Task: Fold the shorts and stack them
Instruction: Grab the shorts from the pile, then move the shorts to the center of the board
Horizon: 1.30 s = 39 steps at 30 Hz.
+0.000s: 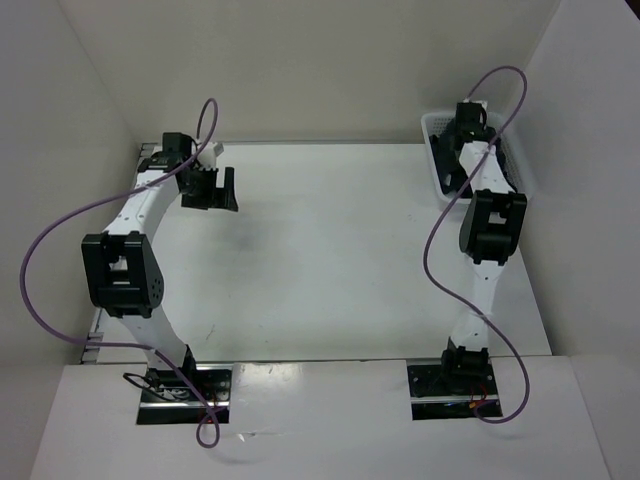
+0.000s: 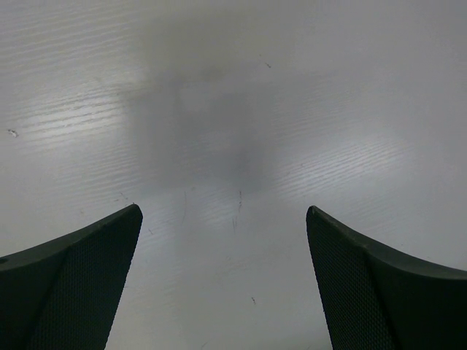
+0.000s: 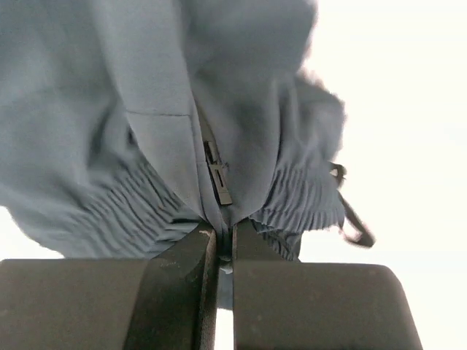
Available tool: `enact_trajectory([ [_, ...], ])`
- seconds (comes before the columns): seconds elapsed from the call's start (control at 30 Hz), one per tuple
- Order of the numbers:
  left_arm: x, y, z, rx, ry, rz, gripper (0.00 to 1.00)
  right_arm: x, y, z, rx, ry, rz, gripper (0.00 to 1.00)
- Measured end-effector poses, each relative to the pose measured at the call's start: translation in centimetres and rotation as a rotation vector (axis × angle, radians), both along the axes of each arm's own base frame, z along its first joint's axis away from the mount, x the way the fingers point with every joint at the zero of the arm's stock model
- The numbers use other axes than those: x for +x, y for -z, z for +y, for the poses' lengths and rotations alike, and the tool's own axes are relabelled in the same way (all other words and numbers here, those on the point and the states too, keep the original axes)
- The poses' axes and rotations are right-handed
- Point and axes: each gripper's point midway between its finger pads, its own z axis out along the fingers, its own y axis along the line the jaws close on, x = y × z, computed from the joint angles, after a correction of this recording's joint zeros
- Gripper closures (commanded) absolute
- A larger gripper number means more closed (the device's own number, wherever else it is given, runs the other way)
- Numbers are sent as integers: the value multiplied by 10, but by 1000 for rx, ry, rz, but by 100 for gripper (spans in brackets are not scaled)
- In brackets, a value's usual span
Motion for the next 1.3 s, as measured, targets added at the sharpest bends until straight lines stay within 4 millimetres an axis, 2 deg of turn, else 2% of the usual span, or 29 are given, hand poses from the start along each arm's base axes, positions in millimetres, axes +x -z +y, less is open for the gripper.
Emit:
enact_trajectory([
  [0.07,-1,-8,2,9,-5,-21,0,11,-37,18,-15,-30,-73,100],
  [0.13,-4,-22,3,15,-9,-54,0,19,-92,35,-33,-54,-183,100],
  [0.23,-7,-52,5,29,-17,-134,0,17,-195,62,-50,-92,-384,100],
  [0.3,-11,-71,5,33,-19,-186,0,2,-272,83,-56,-127,-539,100],
  [0.37,-15,-91,5,37,-21,-242,0,-23,-351,108,-50,-187,-701,100],
  [0.43,-18,-108,6,40,-23,-293,0,-58,-424,150,-29,-301,-850,100],
  [0.47,-20,-114,6,40,-24,-313,0,-78,-455,178,-10,-378,-921,100],
  [0.5,-23,-121,6,41,-25,-332,0,-97,-478,206,9,-460,-970,100],
  [0.53,-27,-126,7,44,-28,-350,0,-122,-500,242,45,-568,-1017,100],
  [0.57,-31,-131,7,46,-31,-362,0,-142,-513,272,74,-667,-1040,100],
  [0.63,-40,-139,9,49,-37,-389,0,-175,-523,323,141,-868,-1048,100],
  [0.67,-45,-141,11,51,-43,-397,0,-184,-522,336,164,-935,-1037,100],
  [0.73,-56,-144,13,57,-52,-413,0,-185,-507,346,184,-1003,-979,100],
  [0.77,-60,-144,14,60,-57,-417,0,-180,-494,349,188,-1020,-936,100],
  [0.83,-70,-144,16,66,-65,-423,0,-163,-450,358,202,-1043,-804,100],
  [0.87,-75,-143,16,67,-65,-426,0,-152,-421,363,208,-1049,-725,100],
  [0.97,-86,-135,16,70,-67,-417,0,-129,-308,376,216,-1054,-432,99],
  [1.0,-90,-129,14,69,-64,-404,0,-127,-261,377,215,-1053,-316,98],
  [1.07,-98,-113,9,66,-48,-362,0,-135,-174,372,211,-1048,-90,98],
  [1.13,-108,-92,-1,61,-16,-303,0,-156,-103,361,203,-1047,106,98],
  [1.2,-124,-64,-15,69,34,-214,0,-179,-50,349,190,-1046,258,98],
  [1.27,-142,-40,-29,76,91,-134,0,-198,-16,337,180,-1046,364,98],
  [1.3,-151,-30,-36,83,119,-100,0,-205,-7,334,176,-1047,395,98],
])
